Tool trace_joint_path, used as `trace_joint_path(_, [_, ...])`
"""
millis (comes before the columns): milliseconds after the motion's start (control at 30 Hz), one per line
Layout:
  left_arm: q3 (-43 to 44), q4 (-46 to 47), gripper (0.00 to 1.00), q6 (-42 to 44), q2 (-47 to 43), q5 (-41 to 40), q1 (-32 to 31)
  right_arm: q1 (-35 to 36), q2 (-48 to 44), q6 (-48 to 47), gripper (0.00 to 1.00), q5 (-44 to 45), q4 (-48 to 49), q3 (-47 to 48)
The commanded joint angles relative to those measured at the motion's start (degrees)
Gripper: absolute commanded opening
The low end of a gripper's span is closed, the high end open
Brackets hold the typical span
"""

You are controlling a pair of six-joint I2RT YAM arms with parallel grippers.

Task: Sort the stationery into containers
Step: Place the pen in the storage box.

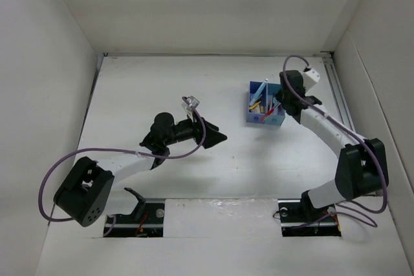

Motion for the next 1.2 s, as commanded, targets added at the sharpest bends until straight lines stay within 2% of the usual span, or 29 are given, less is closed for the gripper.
trace_joint_path(0, [-0.44,4.25,0.78,-1.27,-1.49,4.03,-0.22,-4.18,-4.08,0.34,0.0,11.59,-4.99,3.71])
trace_joint_path(133, [-1.58,6.09,0.78,-3.12,-1.49,5.97,-0.22,-7.88,-4.79,0.34,0.0,12.83,-5.61,4.85])
trace_joint_path(667, [-2.11,4.87,0.77,-3.65,-3.16,4.83,-0.22,-5.08,13.05,-0.19,0.0,18.99,-7.81,18.2])
trace_joint_path(1167, [-2.63,5.48,0.77,-4.18,-2.02,5.97,0.31,-2.62,18.68,0.34,0.0,23.11,-9.48,18.74])
